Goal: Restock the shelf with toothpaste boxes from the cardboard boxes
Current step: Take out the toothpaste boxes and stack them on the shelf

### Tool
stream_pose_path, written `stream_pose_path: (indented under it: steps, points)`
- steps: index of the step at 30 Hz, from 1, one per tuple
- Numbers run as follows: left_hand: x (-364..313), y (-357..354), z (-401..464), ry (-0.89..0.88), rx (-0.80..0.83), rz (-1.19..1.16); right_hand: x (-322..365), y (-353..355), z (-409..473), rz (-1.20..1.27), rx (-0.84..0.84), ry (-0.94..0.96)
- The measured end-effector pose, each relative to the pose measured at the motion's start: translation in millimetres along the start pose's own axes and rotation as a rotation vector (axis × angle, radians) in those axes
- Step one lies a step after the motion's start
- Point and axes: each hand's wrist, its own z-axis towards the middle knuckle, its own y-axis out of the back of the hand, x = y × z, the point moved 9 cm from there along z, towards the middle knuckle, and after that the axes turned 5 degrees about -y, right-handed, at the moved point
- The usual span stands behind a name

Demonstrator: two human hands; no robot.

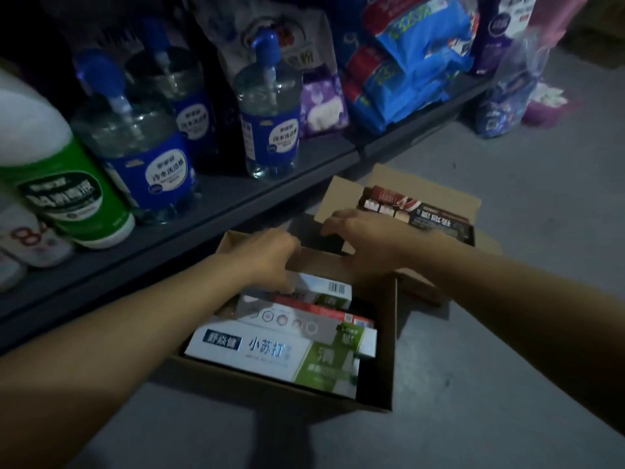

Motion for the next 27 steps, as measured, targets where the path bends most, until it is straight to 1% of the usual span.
stream_pose_path:
  steps: [4, 8, 11, 13, 18, 23, 27]
  points:
    - [9, -24, -7, -0.025, 0.080, 0.004, 12, -46, -10, 0.005, 0.145, 0.021]
    - [13, -30, -19, -0.038, 0.137, -0.015, 31, -72, -29, 0.094, 0.323, 0.027]
    - [18, -41, -32, -0.061, 0.193, 0.004, 55, -88, -47, 0.144, 0.424, 0.051]
    - [23, -48, -41, -0.069, 0.226, 0.016, 67, -99, -57, 0.136, 0.469, 0.068]
    - [26, -54, -54, -0.094, 0.223, 0.033, 76, -111, -63, 0.035, 0.390, 0.046]
    - [32, -48, -61, -0.084, 0.174, 0.016, 79, -112, -67, 0.045, 0.373, -0.026]
    - [42, -46, -70, -0.062, 0.216, -0.029, 80, -99, -66, 0.051, 0.368, -0.084]
